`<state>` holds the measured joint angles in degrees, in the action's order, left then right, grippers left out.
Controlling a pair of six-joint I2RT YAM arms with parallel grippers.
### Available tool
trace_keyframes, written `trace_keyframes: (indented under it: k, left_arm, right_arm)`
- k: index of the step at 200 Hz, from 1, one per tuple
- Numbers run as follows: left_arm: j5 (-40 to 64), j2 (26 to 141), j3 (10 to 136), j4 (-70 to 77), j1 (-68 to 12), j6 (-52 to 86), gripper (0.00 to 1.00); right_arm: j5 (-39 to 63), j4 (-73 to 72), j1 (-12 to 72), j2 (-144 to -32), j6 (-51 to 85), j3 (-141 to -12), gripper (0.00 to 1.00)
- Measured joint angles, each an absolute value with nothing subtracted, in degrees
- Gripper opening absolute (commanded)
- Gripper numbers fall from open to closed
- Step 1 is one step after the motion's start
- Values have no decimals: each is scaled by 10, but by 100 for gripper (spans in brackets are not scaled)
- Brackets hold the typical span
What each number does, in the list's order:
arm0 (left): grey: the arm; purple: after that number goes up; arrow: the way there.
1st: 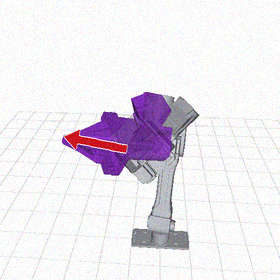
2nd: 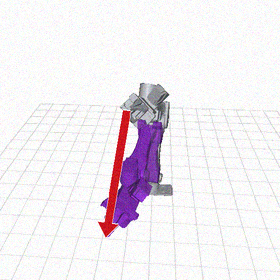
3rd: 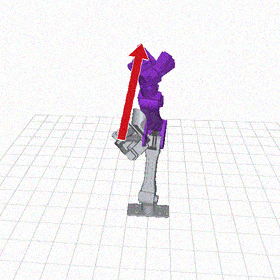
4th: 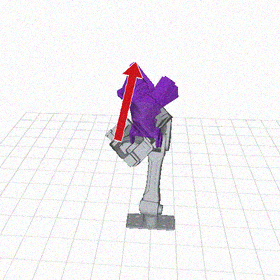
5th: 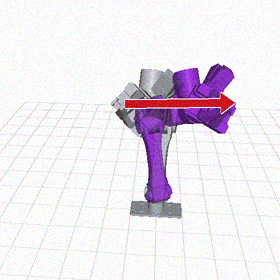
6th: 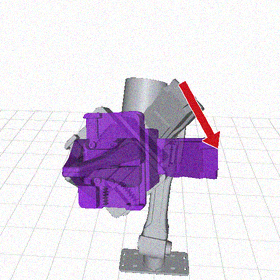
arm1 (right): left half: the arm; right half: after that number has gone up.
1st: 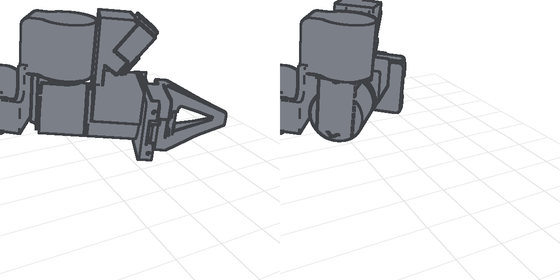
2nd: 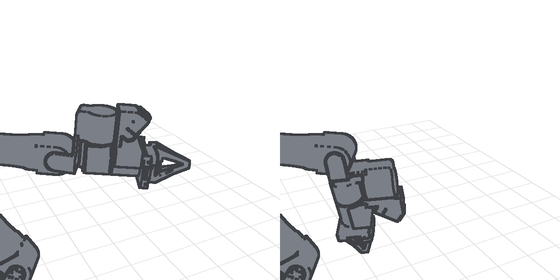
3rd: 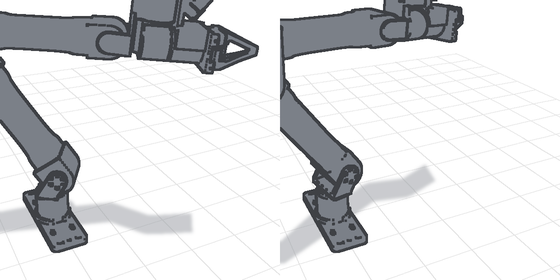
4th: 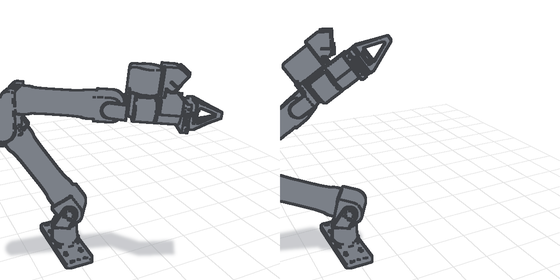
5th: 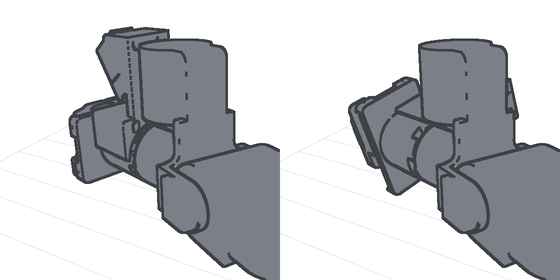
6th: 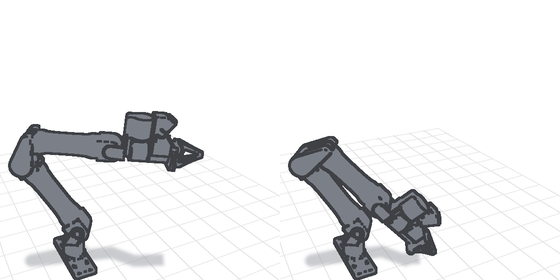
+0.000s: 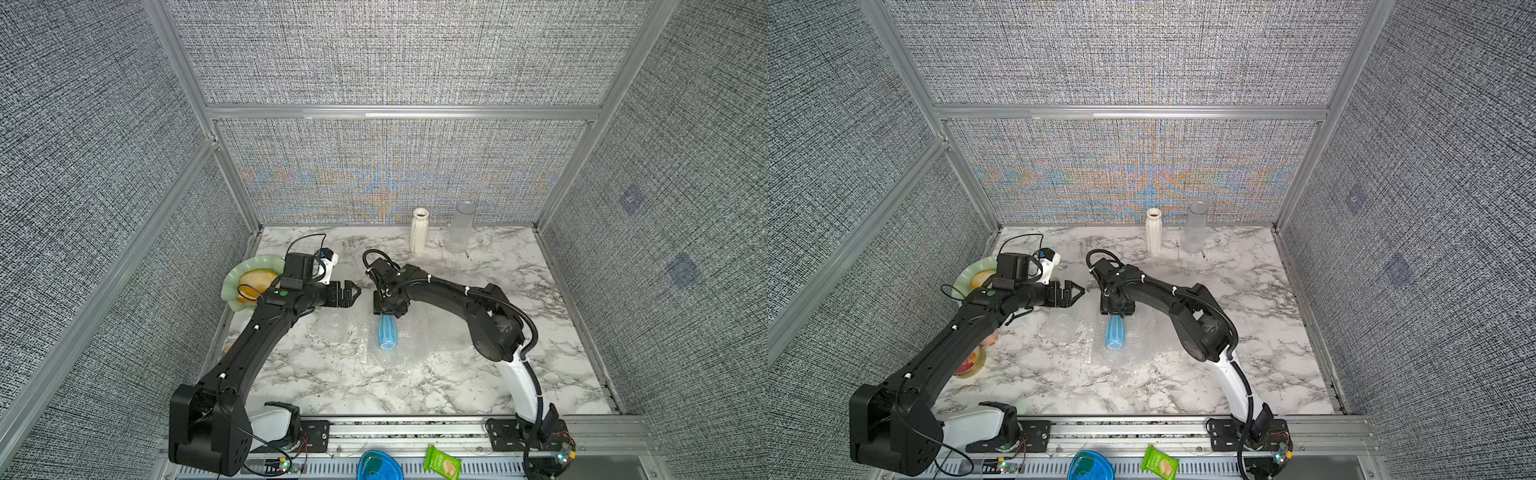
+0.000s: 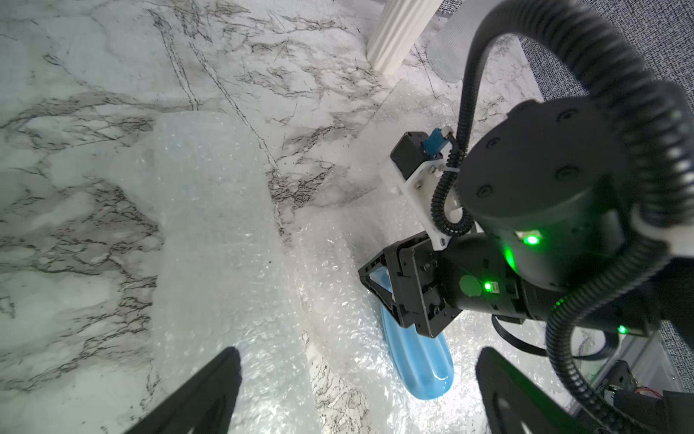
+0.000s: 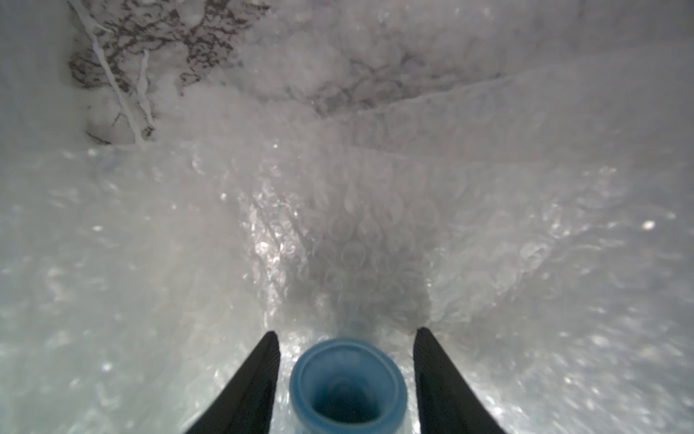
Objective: Unwrap the vase from the bubble wrap
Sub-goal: Pick up the vase from the bubble wrap.
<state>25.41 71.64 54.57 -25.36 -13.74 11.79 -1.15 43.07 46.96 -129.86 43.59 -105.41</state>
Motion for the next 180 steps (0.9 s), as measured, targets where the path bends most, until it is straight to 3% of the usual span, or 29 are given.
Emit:
trace_keyframes:
  k: [51,180]
  left_arm:
    - [246,716,546,-254,-137,121,99]
    - [239,712,545,-254,-137,123,99]
  right_arm:
    - [-14,448,470,-1303,435,-1067,31]
    - [-110,460,516,-1182,411,-1014,30]
